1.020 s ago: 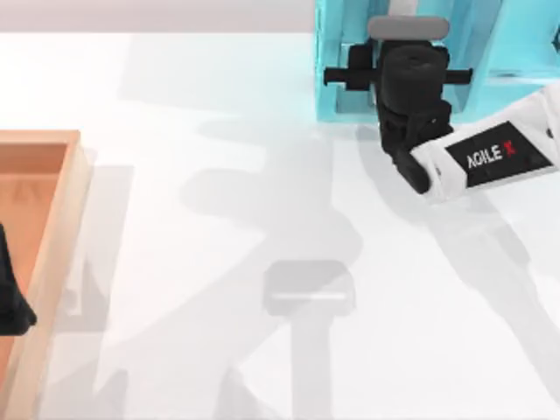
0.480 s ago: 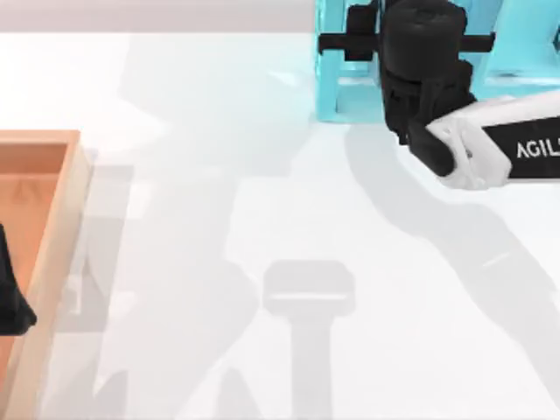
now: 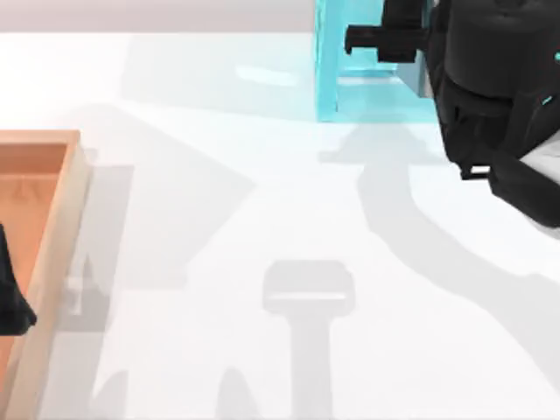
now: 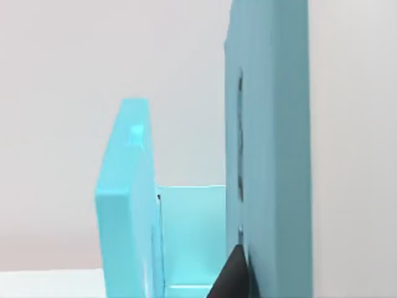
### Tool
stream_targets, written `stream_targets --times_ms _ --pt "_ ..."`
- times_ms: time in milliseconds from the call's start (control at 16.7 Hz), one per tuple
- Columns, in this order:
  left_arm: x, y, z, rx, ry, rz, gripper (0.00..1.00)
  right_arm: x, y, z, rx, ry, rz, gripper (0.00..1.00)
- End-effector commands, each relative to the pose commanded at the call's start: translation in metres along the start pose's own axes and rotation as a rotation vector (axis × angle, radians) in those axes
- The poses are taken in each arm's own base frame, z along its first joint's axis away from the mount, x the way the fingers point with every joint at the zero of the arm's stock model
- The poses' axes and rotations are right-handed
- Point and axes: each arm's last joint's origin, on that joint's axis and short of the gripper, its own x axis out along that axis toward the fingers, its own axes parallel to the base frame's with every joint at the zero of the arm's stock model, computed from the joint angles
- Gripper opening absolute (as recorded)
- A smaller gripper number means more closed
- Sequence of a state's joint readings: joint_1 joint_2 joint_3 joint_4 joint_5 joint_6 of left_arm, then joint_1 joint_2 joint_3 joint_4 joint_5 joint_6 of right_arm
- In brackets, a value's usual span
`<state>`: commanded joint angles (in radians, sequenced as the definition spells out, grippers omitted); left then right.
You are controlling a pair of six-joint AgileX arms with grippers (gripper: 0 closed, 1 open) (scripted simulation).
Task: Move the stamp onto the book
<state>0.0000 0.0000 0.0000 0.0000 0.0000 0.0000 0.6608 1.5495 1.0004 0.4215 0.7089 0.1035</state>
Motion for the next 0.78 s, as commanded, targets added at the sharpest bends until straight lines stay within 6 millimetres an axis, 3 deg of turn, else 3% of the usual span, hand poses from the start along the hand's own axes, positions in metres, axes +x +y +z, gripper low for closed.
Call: stream_targets --times_ms 180,480,780 --pt "0.0 0.0 0.0 0.0 0.0 0.0 1.0 -0.015 -0.004 0.002 -0.003 0.008 0.002 0.0" --pt "0.0 0.0 0.0 0.0 0.0 0.0 1.0 -0.013 -0.004 0.0 -0.007 0.012 -0.001 0.0" --pt "0.0 0.0 0.0 0.0 0.0 0.0 1.0 -0.015 0.029 -0.023 -0.222 0.048 0.021 0.0"
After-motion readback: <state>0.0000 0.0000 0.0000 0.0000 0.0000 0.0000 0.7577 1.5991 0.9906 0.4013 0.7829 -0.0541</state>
